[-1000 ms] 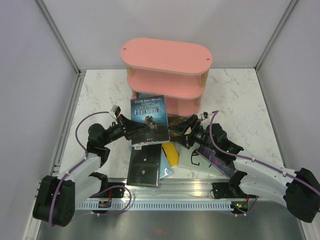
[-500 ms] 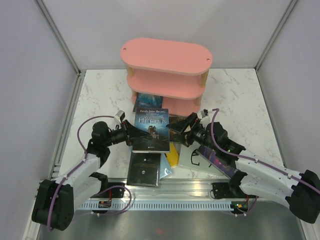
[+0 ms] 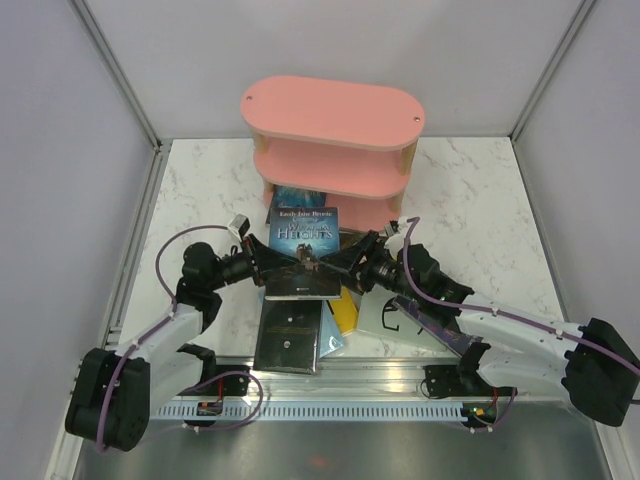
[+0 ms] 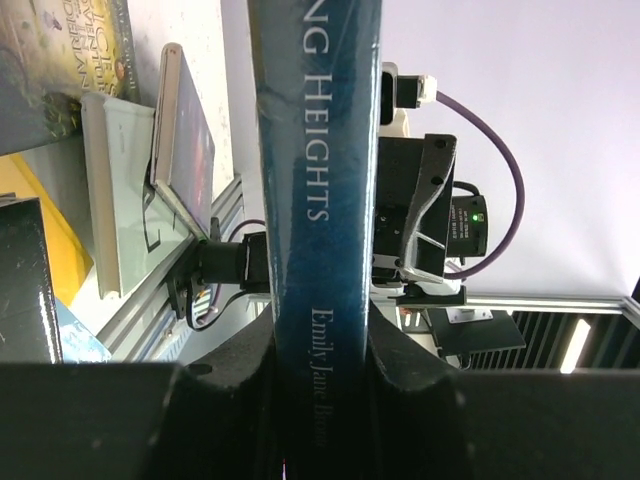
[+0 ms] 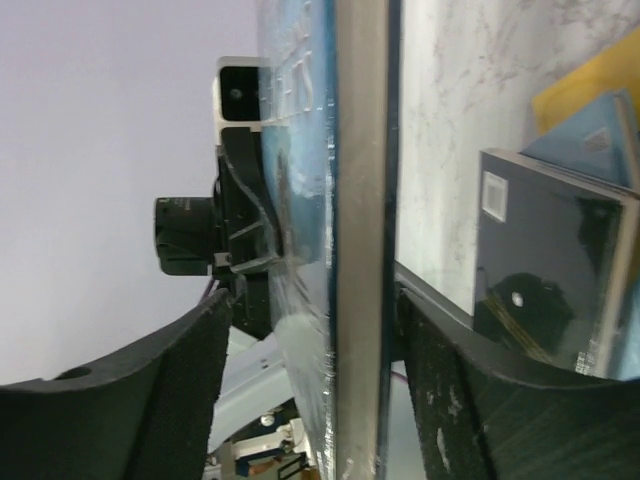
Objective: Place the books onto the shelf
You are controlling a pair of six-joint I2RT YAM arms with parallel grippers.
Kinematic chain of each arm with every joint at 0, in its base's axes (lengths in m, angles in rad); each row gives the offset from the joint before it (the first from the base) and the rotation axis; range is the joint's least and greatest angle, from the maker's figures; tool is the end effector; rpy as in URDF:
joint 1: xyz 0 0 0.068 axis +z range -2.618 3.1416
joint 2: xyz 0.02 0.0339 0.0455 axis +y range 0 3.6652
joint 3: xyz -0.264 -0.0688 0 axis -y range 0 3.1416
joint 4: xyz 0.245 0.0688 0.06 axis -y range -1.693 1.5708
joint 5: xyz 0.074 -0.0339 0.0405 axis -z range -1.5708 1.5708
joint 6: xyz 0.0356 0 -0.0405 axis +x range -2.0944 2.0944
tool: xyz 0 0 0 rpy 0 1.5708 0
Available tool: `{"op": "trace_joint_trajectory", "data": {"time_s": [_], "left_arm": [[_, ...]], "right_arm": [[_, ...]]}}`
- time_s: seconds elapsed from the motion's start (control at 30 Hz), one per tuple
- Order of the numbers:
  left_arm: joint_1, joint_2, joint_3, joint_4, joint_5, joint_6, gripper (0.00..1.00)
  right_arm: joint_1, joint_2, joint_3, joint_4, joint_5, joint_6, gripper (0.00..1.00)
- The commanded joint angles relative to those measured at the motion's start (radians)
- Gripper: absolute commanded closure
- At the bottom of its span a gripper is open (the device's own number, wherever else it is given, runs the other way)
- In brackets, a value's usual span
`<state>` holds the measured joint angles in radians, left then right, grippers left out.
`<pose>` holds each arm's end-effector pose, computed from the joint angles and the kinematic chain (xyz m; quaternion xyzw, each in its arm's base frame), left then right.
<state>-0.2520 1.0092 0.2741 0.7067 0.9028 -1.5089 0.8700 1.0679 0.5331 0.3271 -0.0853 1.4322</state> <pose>0.1842 -0.0763 0.2144 -0.1334 0.7007 -0.6828 0.1582 0.1532 0.1864 0.2490 0.1894 0.7529 0.5883 0.2262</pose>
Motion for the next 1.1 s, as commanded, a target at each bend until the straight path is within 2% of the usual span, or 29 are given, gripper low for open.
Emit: {"op": "trace_joint_trajectory", "data": {"time_s": [0.0, 0.03, 0.1, 0.2, 0.23, 0.33, 0.4, 0.47, 0.5, 0.53, 0.57, 0.6, 0.63, 0.67, 0.73, 0.77, 0.9, 1.07], "left_arm": [[0.007, -0.006, 0.014, 0.168, 0.007, -0.027, 0.98], [0.01, 0.0, 0.017, 0.162, 0.004, -0.011, 0.98], [0.02, 0.026, 0.02, 0.154, 0.002, -0.002, 0.98], [0.03, 0.058, 0.033, 0.157, -0.002, 0.009, 0.98], [0.031, 0.066, 0.036, 0.158, -0.002, 0.01, 0.98], [0.043, 0.086, 0.05, 0.136, 0.014, 0.009, 0.98], [0.06, 0.072, 0.069, 0.04, 0.054, 0.028, 0.98], [0.095, 0.036, 0.089, -0.127, 0.073, 0.136, 0.91], [0.112, -0.027, 0.137, -0.42, 0.062, 0.209, 0.8], [0.131, -0.044, 0.164, -0.537, 0.053, 0.362, 0.76], [0.134, -0.047, 0.2, -0.644, 0.042, 0.44, 0.72], [0.134, -0.043, 0.238, -0.776, 0.001, 0.511, 0.58], [0.137, -0.046, 0.296, -0.943, -0.031, 0.612, 0.5], [0.141, -0.05, 0.324, -1.014, -0.057, 0.656, 0.36], [0.14, -0.055, 0.387, -1.114, -0.114, 0.723, 0.26], [0.138, -0.054, 0.401, -1.137, -0.133, 0.737, 0.0], [0.14, -0.057, 0.474, -1.269, -0.264, 0.782, 0.0], [0.14, -0.08, 0.499, -1.349, -0.324, 0.8, 0.0]], "right_arm": [[0.024, 0.026, -0.005, 0.203, -0.005, 0.075, 0.3], [0.029, 0.035, -0.005, 0.225, -0.001, 0.085, 0.38], [0.047, 0.058, 0.005, 0.257, 0.001, 0.091, 0.46], [0.061, 0.096, 0.021, 0.292, -0.007, 0.094, 0.65], [0.061, 0.105, 0.024, 0.302, -0.013, 0.094, 0.81], [0.067, 0.133, 0.027, 0.319, -0.016, 0.102, 1.0], [0.069, 0.13, 0.018, 0.305, -0.002, 0.105, 1.0], [0.069, 0.112, 0.002, 0.287, 0.015, 0.111, 1.0], [0.069, 0.106, -0.002, 0.285, 0.037, 0.112, 1.0], [0.066, 0.103, -0.007, 0.282, 0.044, 0.114, 1.0], [0.067, 0.092, -0.002, 0.262, 0.054, 0.105, 1.0], [0.067, 0.089, 0.005, 0.248, 0.067, 0.097, 1.0], [0.067, 0.089, 0.014, 0.231, 0.07, 0.088, 1.0], [0.063, 0.092, 0.037, 0.199, 0.071, 0.073, 1.0], [0.057, 0.101, 0.056, 0.193, 0.068, 0.066, 1.0], [0.044, 0.116, 0.068, 0.193, 0.067, 0.069, 1.0], [0.001, 0.161, 0.097, 0.22, 0.042, 0.073, 1.0], [-0.074, 0.227, 0.146, 0.274, -0.014, 0.079, 1.0]]}}
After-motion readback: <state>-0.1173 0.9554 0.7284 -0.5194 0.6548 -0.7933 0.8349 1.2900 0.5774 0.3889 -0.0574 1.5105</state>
